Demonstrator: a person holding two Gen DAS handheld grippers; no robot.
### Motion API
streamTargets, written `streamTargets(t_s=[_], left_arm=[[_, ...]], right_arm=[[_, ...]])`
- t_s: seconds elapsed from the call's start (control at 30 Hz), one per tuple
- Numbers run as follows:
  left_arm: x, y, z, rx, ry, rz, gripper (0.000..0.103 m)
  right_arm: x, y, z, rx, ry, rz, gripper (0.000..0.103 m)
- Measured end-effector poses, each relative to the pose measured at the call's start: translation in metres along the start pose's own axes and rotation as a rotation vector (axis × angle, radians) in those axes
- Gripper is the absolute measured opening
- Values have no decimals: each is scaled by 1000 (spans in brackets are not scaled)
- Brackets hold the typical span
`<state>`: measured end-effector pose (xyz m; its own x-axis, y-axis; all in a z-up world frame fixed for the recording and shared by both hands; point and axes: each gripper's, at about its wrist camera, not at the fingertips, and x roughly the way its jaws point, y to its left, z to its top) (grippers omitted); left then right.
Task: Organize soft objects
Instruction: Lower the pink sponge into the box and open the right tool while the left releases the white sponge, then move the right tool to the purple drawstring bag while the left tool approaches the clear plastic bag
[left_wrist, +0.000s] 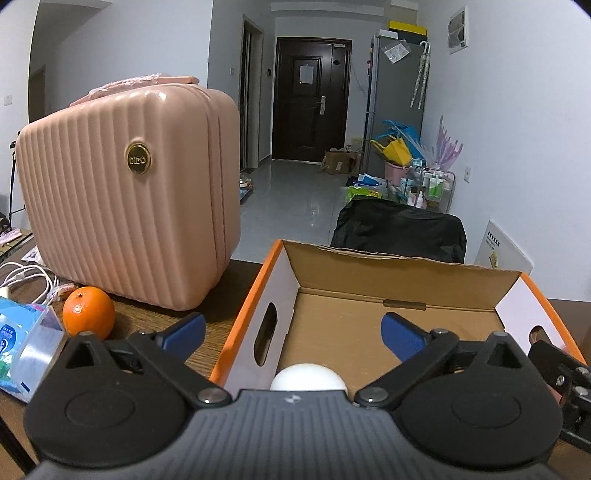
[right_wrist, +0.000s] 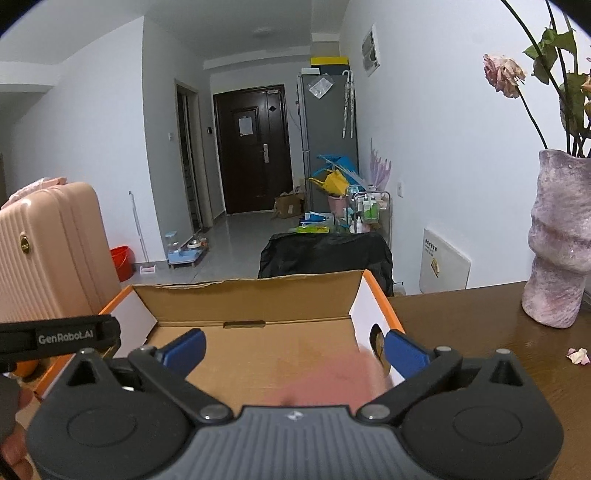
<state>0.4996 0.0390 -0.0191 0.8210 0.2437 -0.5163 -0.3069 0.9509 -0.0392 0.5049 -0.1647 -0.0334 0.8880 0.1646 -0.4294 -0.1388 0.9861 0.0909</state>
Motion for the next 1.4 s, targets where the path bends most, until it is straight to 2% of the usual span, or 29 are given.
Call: streamTargets(t_s=[0.2, 0.4, 0.93, 1.4], left_arm=[[-6, 1, 0, 0, -12, 3, 103], [-26, 12, 1, -20, -45, -3, 103], [-96, 40, -14, -27, -108, -47, 103], [-152, 60, -44, 19, -137, -55, 103]], right_arm=[[-2, -1, 1, 0, 6, -13, 103], [-18, 1, 2, -13, -27, -16, 103], [-94, -3, -3, -35, -112, -3, 103], [-157, -2, -26, -71, -151, 14, 103]])
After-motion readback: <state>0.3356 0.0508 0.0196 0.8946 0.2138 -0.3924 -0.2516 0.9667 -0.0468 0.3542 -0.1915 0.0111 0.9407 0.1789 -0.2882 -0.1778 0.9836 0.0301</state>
